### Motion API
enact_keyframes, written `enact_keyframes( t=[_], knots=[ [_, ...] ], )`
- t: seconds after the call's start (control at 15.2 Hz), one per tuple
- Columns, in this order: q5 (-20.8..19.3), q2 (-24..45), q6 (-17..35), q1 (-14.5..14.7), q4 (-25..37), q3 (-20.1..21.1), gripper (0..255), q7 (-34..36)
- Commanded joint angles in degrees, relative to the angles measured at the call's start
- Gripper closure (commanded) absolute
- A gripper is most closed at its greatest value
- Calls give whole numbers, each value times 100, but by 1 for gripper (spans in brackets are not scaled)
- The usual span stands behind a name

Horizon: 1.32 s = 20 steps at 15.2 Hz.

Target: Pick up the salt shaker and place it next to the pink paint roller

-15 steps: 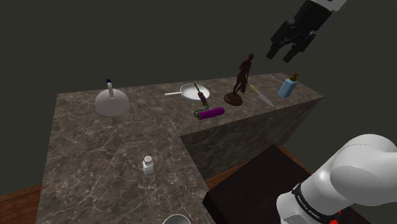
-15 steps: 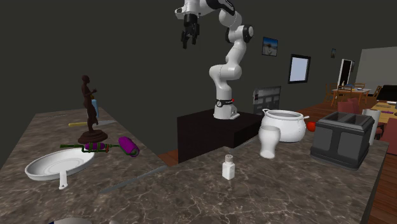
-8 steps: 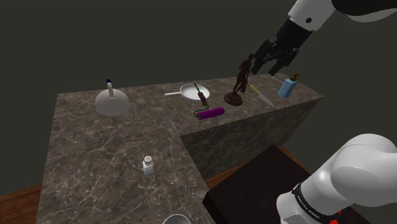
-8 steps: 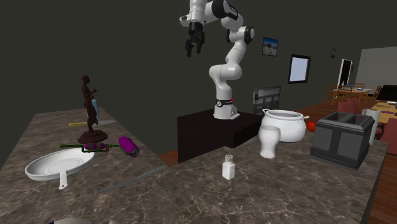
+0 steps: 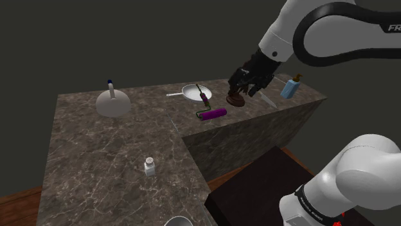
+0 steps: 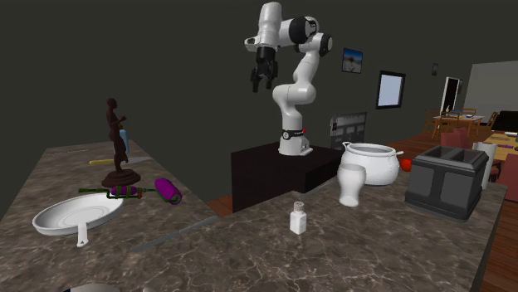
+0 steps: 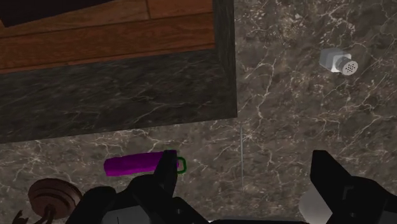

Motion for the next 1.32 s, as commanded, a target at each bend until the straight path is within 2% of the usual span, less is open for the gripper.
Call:
enact_keyframes(
  t=[0.0, 0.46, 0.66, 0.79, 0.92, 1.06, 1.12, 1.25],
  knots=[
    [85, 176, 398, 67, -162, 278, 0, 252],
    [121, 1255, 1854, 59, -398, 1284, 0, 1159],
    [-86, 1871, 2471, -122, -353, 1803, 0, 1679],
    [-373, 2323, 2862, -346, -274, 2203, 0, 2120],
    [-849, 2806, 3219, -692, -155, 2674, 0, 2688],
    [-1631, 3340, 3512, -1193, 14, 3234, 0, 3469],
    [-2206, 3645, 3614, -1487, 127, 3526, 0, 3991],
    [-3804, 4397, 3632, -2000, 446, 3988, 0, 5350]
  ],
)
